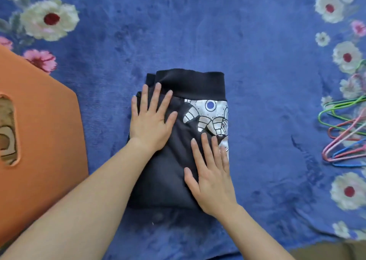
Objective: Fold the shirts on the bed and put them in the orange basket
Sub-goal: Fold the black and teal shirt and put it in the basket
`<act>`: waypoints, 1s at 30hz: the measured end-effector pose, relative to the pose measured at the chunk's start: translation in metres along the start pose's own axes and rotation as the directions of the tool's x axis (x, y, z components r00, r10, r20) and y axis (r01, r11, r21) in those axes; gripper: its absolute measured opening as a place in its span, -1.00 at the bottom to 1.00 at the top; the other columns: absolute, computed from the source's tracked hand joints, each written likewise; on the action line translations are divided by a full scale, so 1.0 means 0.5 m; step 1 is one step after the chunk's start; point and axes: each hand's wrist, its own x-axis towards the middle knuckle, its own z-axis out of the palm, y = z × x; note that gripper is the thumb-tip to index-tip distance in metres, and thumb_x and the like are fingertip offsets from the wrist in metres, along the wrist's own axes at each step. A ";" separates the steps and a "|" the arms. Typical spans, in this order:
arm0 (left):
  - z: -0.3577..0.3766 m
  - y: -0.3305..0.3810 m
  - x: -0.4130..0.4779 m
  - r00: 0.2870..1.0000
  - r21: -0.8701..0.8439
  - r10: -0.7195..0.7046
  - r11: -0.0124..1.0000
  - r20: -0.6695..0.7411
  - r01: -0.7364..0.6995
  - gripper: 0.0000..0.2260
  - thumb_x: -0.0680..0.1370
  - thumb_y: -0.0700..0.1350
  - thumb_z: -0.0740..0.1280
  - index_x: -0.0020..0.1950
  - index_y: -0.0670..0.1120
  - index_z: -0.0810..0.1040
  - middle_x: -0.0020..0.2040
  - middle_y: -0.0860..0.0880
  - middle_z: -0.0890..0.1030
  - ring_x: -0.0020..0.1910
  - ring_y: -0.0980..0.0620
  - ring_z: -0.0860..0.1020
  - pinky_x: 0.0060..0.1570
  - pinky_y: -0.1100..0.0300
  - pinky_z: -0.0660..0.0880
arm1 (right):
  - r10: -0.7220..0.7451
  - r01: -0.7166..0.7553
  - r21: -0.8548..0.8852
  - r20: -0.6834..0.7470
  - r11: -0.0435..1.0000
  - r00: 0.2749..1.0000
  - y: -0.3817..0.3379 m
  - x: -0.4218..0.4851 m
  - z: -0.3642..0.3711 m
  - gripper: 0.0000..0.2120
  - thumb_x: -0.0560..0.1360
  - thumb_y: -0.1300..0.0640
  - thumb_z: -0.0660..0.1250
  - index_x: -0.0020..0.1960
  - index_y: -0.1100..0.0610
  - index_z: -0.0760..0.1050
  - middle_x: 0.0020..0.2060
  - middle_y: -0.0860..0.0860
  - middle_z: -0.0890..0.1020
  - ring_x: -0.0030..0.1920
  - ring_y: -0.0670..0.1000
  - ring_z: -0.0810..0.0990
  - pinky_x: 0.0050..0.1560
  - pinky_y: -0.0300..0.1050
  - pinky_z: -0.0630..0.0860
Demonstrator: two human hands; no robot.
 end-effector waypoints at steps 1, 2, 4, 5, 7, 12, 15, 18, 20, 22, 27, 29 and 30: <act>0.007 -0.010 0.011 0.999 0.005 -0.043 0.999 0.018 0.043 -0.48 0.63 0.19 -0.12 0.55 0.12 -0.18 0.56 -0.02 -0.25 0.52 -0.07 -0.30 0.40 -0.03 -0.40 | -0.032 0.032 -0.010 0.017 0.999 0.999 0.004 -0.003 0.001 -0.37 0.50 -0.08 0.13 0.53 0.07 0.14 0.53 0.06 0.12 0.54 0.10 -0.01 0.50 0.05 -0.10; 0.010 -0.012 0.016 0.999 0.007 -0.047 0.999 0.002 0.047 -0.47 0.62 0.19 -0.13 0.55 0.11 -0.18 0.56 -0.04 -0.25 0.52 -0.07 -0.30 0.40 -0.02 -0.41 | -0.047 0.047 0.015 0.023 0.999 0.999 0.010 -0.005 0.000 -0.39 0.51 -0.07 0.13 0.52 0.07 0.17 0.53 0.04 0.13 0.54 0.08 -0.01 0.50 0.04 -0.10; 0.004 -0.006 -0.004 0.995 -0.033 -0.019 0.999 -0.097 0.016 -0.46 0.61 0.17 -0.14 0.57 0.03 -0.08 0.57 -0.09 -0.16 0.53 -0.07 -0.23 0.40 0.03 -0.42 | -0.023 0.023 0.216 -0.001 0.976 1.000 0.016 0.004 -0.019 -0.47 0.54 -0.04 0.10 0.49 0.04 0.24 0.51 -0.05 0.16 0.53 -0.04 -0.01 0.48 -0.03 -0.07; 0.001 0.002 -0.020 0.989 -0.071 -0.014 0.997 -0.145 0.004 -0.44 0.60 0.14 -0.12 0.57 -0.03 -0.04 0.57 -0.12 -0.10 0.54 -0.06 -0.19 0.40 0.05 -0.41 | 0.038 -0.028 0.353 -0.022 0.935 0.999 0.024 0.016 -0.034 -0.50 0.55 -0.01 0.07 0.47 0.01 0.26 0.49 -0.10 0.18 0.52 -0.11 0.03 0.47 -0.08 -0.03; 0.000 0.026 -0.073 0.982 -0.142 0.007 0.989 -0.188 -0.034 -0.41 0.59 0.12 -0.05 0.56 -0.14 0.01 0.56 -0.16 -0.03 0.54 -0.07 -0.13 0.43 0.05 -0.34 | 0.183 -0.122 0.487 -0.080 0.865 0.980 0.048 0.059 -0.066 -0.53 0.55 -0.03 0.02 0.46 -0.09 0.18 0.46 -0.15 0.18 0.49 -0.18 0.06 0.45 -0.17 0.00; 0.041 0.041 -0.204 0.997 -0.073 0.024 0.997 -0.068 -0.029 -0.28 0.55 0.27 -0.01 0.55 -0.18 0.05 0.54 -0.28 0.00 0.53 -0.22 -0.07 0.46 -0.03 -0.17 | 0.038 -0.044 0.199 0.034 0.979 0.999 0.063 0.197 -0.086 -0.45 0.52 -0.26 -0.07 0.48 -0.31 -0.11 0.51 -0.22 -0.18 0.50 -0.14 -0.31 0.43 -0.11 -0.36; 0.078 0.001 -0.212 0.996 -0.013 -0.079 0.997 -0.048 0.078 -0.30 0.53 0.26 -0.02 0.55 -0.15 0.07 0.54 -0.26 -0.01 0.53 -0.19 -0.04 0.45 -0.07 -0.16 | -0.046 0.056 -0.049 0.194 0.997 0.980 0.067 0.241 -0.044 -0.48 0.58 -0.25 -0.08 0.49 -0.32 -0.14 0.54 -0.10 -0.22 0.51 -0.03 -0.33 0.46 0.09 -0.37; 0.091 -0.006 -0.203 0.996 -0.021 -0.080 0.997 -0.040 0.080 -0.31 0.54 0.25 -0.01 0.55 -0.12 0.05 0.55 -0.24 -0.01 0.54 -0.15 -0.04 0.45 -0.11 -0.14 | -0.013 0.036 -0.105 0.206 0.994 0.978 0.075 0.255 -0.025 -0.51 0.59 -0.23 -0.13 0.49 -0.32 -0.17 0.55 -0.08 -0.21 0.52 -0.02 -0.31 0.43 0.07 -0.40; 0.092 -0.004 -0.205 0.996 -0.006 -0.072 0.997 -0.054 0.072 -0.32 0.54 0.25 -0.01 0.55 -0.11 0.05 0.55 -0.24 -0.01 0.54 -0.15 -0.04 0.45 -0.11 -0.13 | -0.022 0.036 -0.085 0.164 0.996 0.986 0.072 0.251 -0.029 -0.52 0.61 -0.20 -0.11 0.50 -0.30 -0.14 0.55 -0.07 -0.17 0.53 -0.01 -0.29 0.43 0.06 -0.39; 0.090 -0.009 -0.211 0.997 0.005 -0.067 0.998 -0.048 0.068 -0.32 0.54 0.25 -0.02 0.56 -0.11 0.03 0.55 -0.24 -0.01 0.54 -0.16 -0.04 0.45 -0.12 -0.12 | -0.046 0.049 -0.049 0.061 0.998 0.997 0.062 0.227 -0.037 -0.51 0.61 -0.16 -0.04 0.52 -0.24 -0.06 0.55 -0.05 -0.12 0.53 0.01 -0.24 0.45 0.05 -0.35; 0.085 -0.011 -0.209 0.997 -0.012 -0.072 0.997 -0.001 0.072 -0.33 0.55 0.27 -0.04 0.56 -0.07 0.01 0.55 -0.22 0.00 0.54 -0.13 -0.05 0.43 -0.12 -0.11 | -0.270 0.280 -0.047 0.157 0.959 0.950 0.100 0.057 -0.020 -0.47 0.57 -0.12 0.02 0.52 -0.10 0.09 0.53 -0.01 0.09 0.53 0.03 0.01 0.47 0.07 -0.02; 0.081 -0.016 -0.216 0.996 -0.044 -0.085 0.995 -0.004 0.084 -0.37 0.55 0.25 -0.03 0.56 -0.02 0.03 0.56 -0.17 0.02 0.54 -0.08 -0.07 0.42 -0.15 -0.06 | -0.277 0.292 -0.050 0.192 0.955 0.941 0.139 0.014 -0.025 -0.48 0.57 -0.10 0.02 0.52 -0.10 0.10 0.53 0.03 0.14 0.52 0.03 0.06 0.47 0.00 -0.02; 0.072 -0.018 -0.222 0.995 -0.076 -0.102 0.992 -0.005 0.101 -0.39 0.55 0.23 -0.02 0.55 0.01 0.05 0.56 -0.13 0.03 0.53 -0.05 -0.07 0.42 -0.17 -0.01 | -0.273 0.286 -0.044 0.192 0.957 0.943 0.155 0.004 -0.038 -0.49 0.58 -0.08 0.03 0.51 -0.10 0.12 0.52 0.03 0.16 0.52 0.03 0.09 0.47 -0.03 -0.01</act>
